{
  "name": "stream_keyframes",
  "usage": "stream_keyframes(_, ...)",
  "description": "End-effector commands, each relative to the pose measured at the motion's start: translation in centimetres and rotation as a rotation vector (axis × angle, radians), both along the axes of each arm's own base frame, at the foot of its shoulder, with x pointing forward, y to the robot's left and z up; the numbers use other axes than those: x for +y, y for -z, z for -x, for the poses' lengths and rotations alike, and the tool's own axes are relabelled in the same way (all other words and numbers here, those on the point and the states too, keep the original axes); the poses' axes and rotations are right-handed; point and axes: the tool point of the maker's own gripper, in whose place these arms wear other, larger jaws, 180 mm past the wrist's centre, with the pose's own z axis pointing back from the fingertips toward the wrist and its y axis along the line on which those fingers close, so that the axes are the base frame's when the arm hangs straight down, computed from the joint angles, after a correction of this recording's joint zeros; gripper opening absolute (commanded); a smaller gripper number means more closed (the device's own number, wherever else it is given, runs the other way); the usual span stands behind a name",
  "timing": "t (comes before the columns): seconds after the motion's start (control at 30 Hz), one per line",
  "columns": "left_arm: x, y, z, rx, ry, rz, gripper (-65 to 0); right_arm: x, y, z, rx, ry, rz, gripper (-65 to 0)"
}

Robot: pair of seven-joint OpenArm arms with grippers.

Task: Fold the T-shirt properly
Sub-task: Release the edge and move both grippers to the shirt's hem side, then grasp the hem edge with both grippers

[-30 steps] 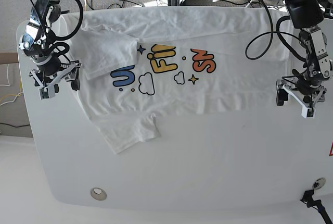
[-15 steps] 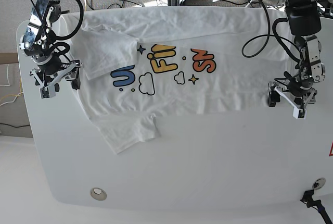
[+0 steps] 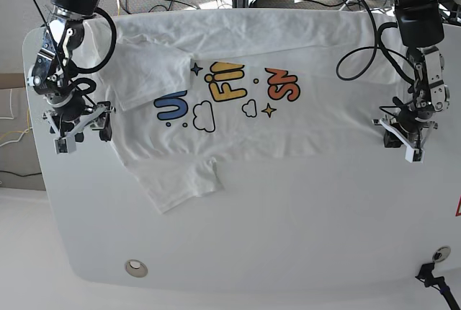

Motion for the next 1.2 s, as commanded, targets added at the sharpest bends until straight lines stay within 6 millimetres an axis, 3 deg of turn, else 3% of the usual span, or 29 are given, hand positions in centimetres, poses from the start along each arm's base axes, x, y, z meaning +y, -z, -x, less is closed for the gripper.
stream_keyframes(0.0, 0.2, 0.9, 0.9, 0.068, 0.017, -0.021, -57.8, 0.1, -1.5, -2.1, -0.069, -0.009, -0.016, -21.9)
stream_keyframes(0.07, 0.2, 0.9, 1.0, 0.069, 0.017, -0.021, -58.3, 0.6, -1.5, -4.0, -0.076, -0.012, -0.047, -21.9)
stream_keyframes(0.13, 0.2, 1.4, 1.6, 0.082, 0.017, -0.021, -65.0, 0.7, -1.5, -5.7, -0.080, -0.004, -0.081, -21.9)
stream_keyframes(0.3, 0.2, 1.6, 1.8, 0.088, 0.017, -0.021, -65.0, 2.6, -1.3, -10.4, -0.109, -0.018, -0.167, -21.9)
stream_keyframes(0.43, 0.2, 1.7, 1.9, 0.089, 0.017, -0.021, -65.0, 3.6, -0.4, -13.1, -0.103, -0.011, -0.225, -21.9)
stream_keyframes(0.53, 0.1, 2.6, 3.1, 0.116, 0.019, -0.021, -65.0, 3.9, 0.3, -14.5, -0.088, 0.021, -0.241, -21.9)
stream_keyframes(0.7, 0.1, 2.7, 3.3, 0.119, 0.020, -0.022, -65.0, 3.5, 2.4, -14.6, -0.068, 0.082, -0.220, -21.8)
stream_keyframes(0.97, 0.1, 2.8, 3.4, 0.121, 0.020, -0.022, -65.0, 7.6, 4.6, -13.7, -0.025, 0.048, -0.270, -21.8)
stream_keyframes(1.17, 0.1, 2.8, 3.4, 0.121, 0.020, -0.022, -65.0, 10.7, 4.9, -13.9, -0.018, 0.018, -0.311, -21.9)
